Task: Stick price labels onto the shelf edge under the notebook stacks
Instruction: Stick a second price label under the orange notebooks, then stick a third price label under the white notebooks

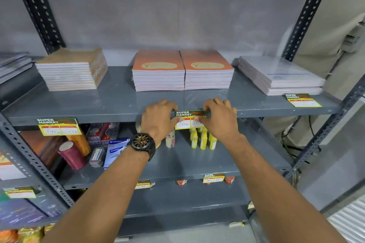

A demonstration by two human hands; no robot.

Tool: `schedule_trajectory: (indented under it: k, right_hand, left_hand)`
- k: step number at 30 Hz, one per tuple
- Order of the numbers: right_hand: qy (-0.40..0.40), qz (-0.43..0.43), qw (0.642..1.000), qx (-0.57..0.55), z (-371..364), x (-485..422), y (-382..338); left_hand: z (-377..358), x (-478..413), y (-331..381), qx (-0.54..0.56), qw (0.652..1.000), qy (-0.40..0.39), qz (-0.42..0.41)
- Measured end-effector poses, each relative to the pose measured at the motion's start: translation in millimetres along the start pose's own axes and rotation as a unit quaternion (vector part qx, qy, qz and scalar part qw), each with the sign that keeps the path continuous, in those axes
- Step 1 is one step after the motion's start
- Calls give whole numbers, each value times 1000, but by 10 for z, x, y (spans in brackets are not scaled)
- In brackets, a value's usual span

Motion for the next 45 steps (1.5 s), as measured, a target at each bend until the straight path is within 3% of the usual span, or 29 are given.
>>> schedule_trajectory:
  k: [5, 9, 15, 20, 24, 34, 39, 45]
  right_hand:
    - [-32, -17, 975, -217, 243, 81, 332]
    - [33, -73, 957, -278, 571, 116, 861]
    - [142, -162, 939, -268, 1111, -118, 2173]
    - [120, -193, 950, -214, 1393, -304, 3159]
    - [54, -191, 965, -170, 1405, -411, 3638]
    - [-21, -179, 952, -248, 1254, -727, 3771]
    - [-41, -207, 920, -330, 1291, -780, 3783]
    - [-86, -153, 893, -415, 1489, -604, 3688]
  left_hand:
    - [91, -84, 64, 26, 999, -28, 39]
    - [41, -220, 341, 61, 996, -18, 62]
    - [-539, -515, 1528, 107, 993, -45, -8]
    - [-1196, -864, 2638, 154, 984, -81, 46]
    - [-1549, -1072, 3182, 85, 988, -107, 78]
    - [-1810, -1384, 3510, 70, 983, -128, 109]
    - [-1888, -1433, 3446, 233, 952, -104, 171]
    - [-1830, -1251, 3472, 342, 926, -101, 128]
Point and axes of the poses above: each hand's wrist, its own x-axis away from the middle knuckle, its own z-axis out of the back of the hand, y = z × x, the point moved 1 cm from there along -x, towards the middle knuckle, and after that the axes turned 4 degrees about y, right-handed, at the moved point
